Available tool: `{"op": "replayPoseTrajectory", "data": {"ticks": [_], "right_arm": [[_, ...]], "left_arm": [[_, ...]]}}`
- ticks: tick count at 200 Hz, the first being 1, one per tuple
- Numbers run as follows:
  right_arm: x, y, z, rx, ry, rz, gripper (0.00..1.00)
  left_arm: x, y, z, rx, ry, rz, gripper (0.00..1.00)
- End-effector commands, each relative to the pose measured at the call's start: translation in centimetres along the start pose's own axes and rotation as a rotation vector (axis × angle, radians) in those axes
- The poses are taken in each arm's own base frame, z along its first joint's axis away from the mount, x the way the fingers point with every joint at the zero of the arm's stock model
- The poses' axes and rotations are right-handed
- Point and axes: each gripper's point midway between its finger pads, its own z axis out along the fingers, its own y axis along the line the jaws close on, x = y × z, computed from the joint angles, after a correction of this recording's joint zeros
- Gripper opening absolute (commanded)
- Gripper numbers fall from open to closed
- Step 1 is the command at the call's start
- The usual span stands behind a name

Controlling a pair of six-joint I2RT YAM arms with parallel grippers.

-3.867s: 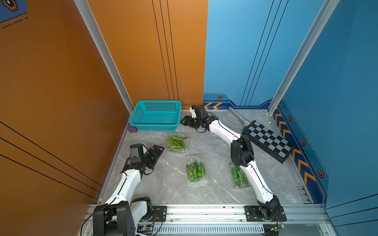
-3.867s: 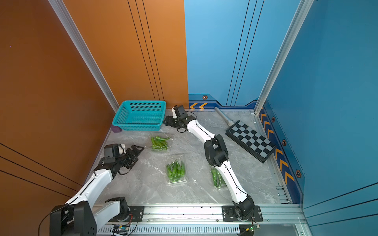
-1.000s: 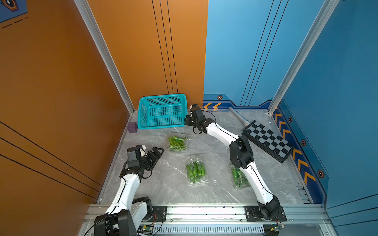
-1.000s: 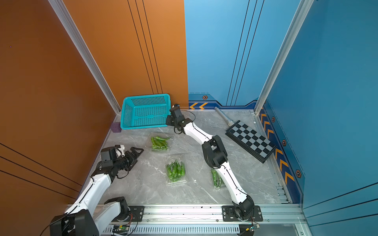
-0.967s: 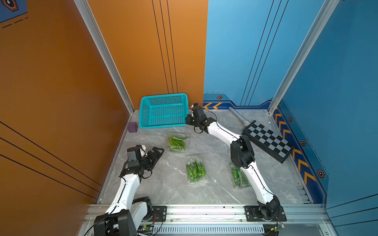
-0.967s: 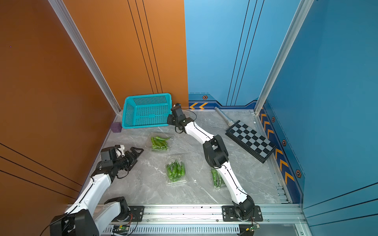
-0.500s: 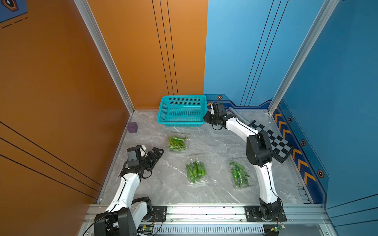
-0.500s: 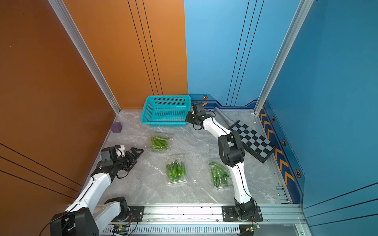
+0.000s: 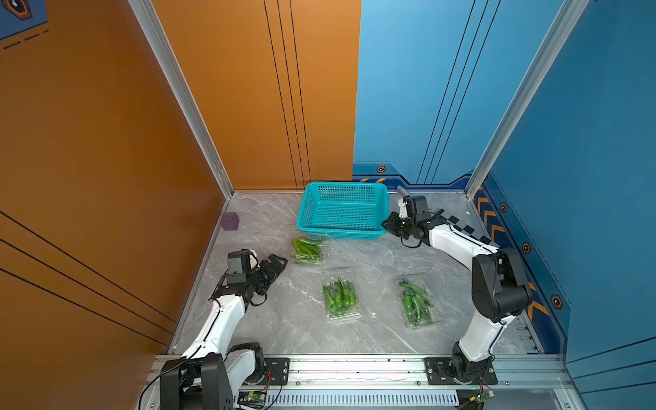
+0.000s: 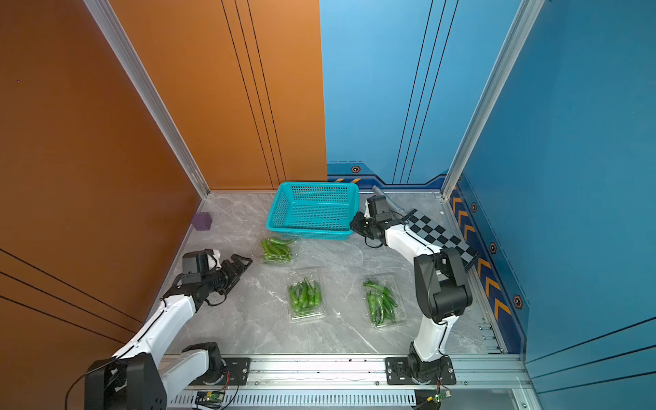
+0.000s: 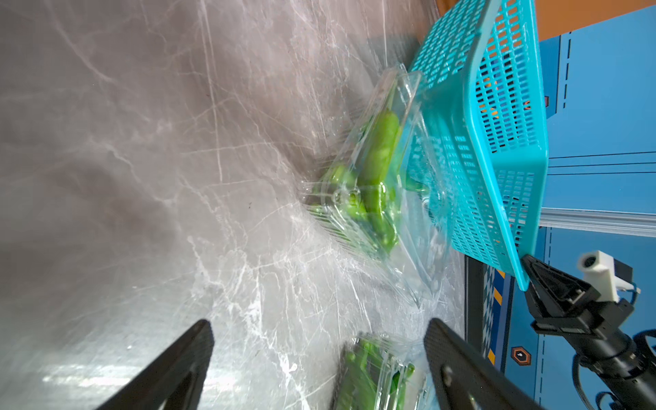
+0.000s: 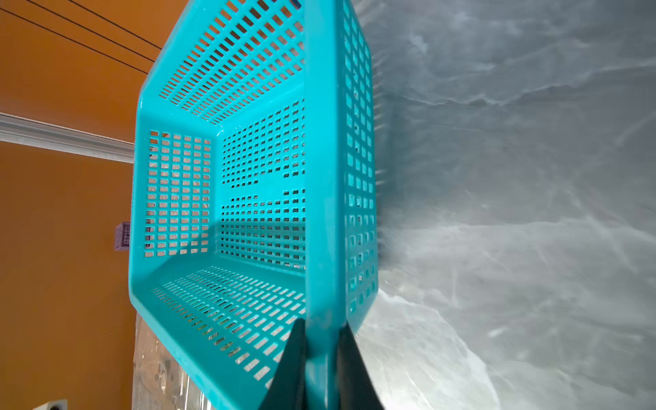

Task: Take small green peppers out of containers
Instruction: Move the basket to the center of the board.

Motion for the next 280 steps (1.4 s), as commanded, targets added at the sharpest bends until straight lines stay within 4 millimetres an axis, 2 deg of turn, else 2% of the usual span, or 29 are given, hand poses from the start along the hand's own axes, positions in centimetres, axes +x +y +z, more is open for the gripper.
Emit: {"op": "replayPoseTrajectory", "data": {"ticks": [1, 14, 21, 42, 93, 119, 148, 169, 183, 202, 211, 239, 260, 280], "right_arm": [[-0.3, -0.5, -1.5, -0.024, -0.040, -0.020, 0.00], [0.3, -1.6, -1.9, -0.014, -0.031, -0.008, 0.00], [0.7, -2.4, -2.2, -0.004, -0.029, 0.005, 0.00], [1.7, -4.6, -2.7, 0.021, -0.023, 0.035, 0.00], [2.9, -7.6, -5.5, 0.074, -0.029, 0.048, 0.00], [2.6, -8.5, -6.5, 0.080, -0.046, 0.062, 0.00], [2.4, -8.5, -6.7, 0.080, -0.052, 0.054, 0.00], [2.5, -8.5, -6.3, 0.068, -0.030, 0.049, 0.17], [2.5, -8.2, -5.8, 0.050, -0.014, 0.034, 0.42], [2.4, -8.1, -5.7, 0.051, -0.005, 0.011, 0.60], [2.2, -7.7, -6.1, 0.047, -0.010, -0.011, 0.63], [1.7, -7.3, -8.1, 0.085, -0.055, -0.072, 0.81], [1.4, -6.9, -9.7, 0.099, -0.091, -0.099, 0.83], [1.1, -5.4, -11.5, 0.101, -0.138, -0.122, 0.83]], "left_arm": [[-0.3, -0.4, 0.2, -0.035, -0.016, 0.013, 0.95], [-0.1, -0.5, 0.5, -0.050, -0.015, 0.012, 0.94], [0.6, 0.2, 0.6, -0.087, 0.007, -0.005, 0.94], [1.1, -0.1, 0.9, -0.104, 0.015, 0.007, 0.94], [1.4, -0.1, 1.1, -0.125, 0.009, 0.022, 0.94], [1.3, -0.1, 1.1, -0.127, 0.009, 0.030, 0.94], [1.6, 0.0, 1.2, -0.129, 0.013, 0.033, 0.94], [1.7, 0.1, 1.2, -0.133, 0.016, 0.033, 0.94], [1.9, 0.2, 1.2, -0.134, 0.021, 0.032, 0.94], [2.0, 0.5, 1.3, -0.141, 0.022, 0.021, 0.94], [2.1, 0.5, 1.3, -0.139, 0.026, 0.017, 0.93], [2.2, 0.7, 1.2, -0.136, 0.019, 0.013, 0.93], [2.1, 0.5, 0.8, -0.110, 0.007, 0.001, 0.93], [2.4, 1.0, 0.5, -0.115, 0.028, -0.041, 0.93]]}}
